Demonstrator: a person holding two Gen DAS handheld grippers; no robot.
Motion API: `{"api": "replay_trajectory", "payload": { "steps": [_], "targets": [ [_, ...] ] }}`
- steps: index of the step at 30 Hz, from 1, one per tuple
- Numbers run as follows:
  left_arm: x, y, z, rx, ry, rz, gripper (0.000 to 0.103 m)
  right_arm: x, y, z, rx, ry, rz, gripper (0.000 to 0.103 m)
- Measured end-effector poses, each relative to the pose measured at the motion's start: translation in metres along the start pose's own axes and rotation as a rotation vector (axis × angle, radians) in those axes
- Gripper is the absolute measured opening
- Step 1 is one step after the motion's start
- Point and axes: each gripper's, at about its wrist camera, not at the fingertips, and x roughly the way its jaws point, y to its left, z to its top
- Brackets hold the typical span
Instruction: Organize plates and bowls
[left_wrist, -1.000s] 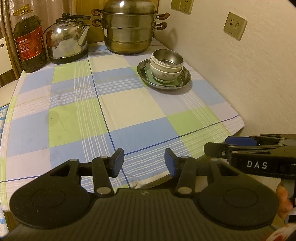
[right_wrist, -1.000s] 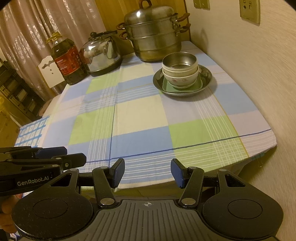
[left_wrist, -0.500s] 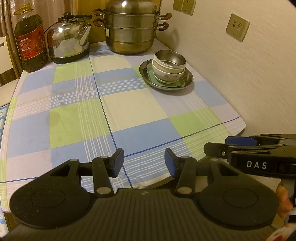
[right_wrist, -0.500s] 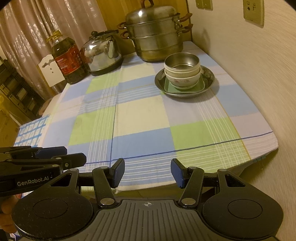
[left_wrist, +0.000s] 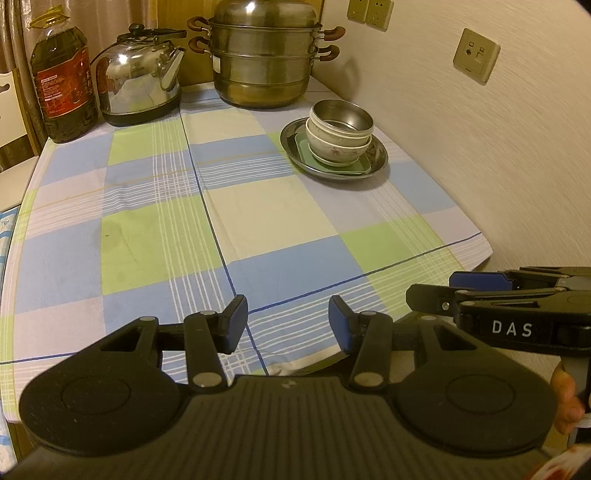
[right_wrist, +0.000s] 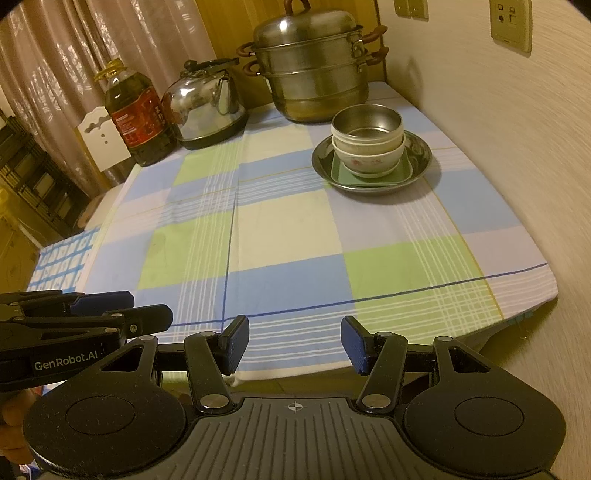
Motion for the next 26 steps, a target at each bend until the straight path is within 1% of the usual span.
{"api": "replay_trajectory", "payload": {
  "steps": [26],
  "targets": [
    [-0.0032,0.0057,0.0004,0.001,-0.007,0.001,0.045,0.0025,0.0033,0.0007,-0.005,-0.001,-0.003,0.055]
  ]
}}
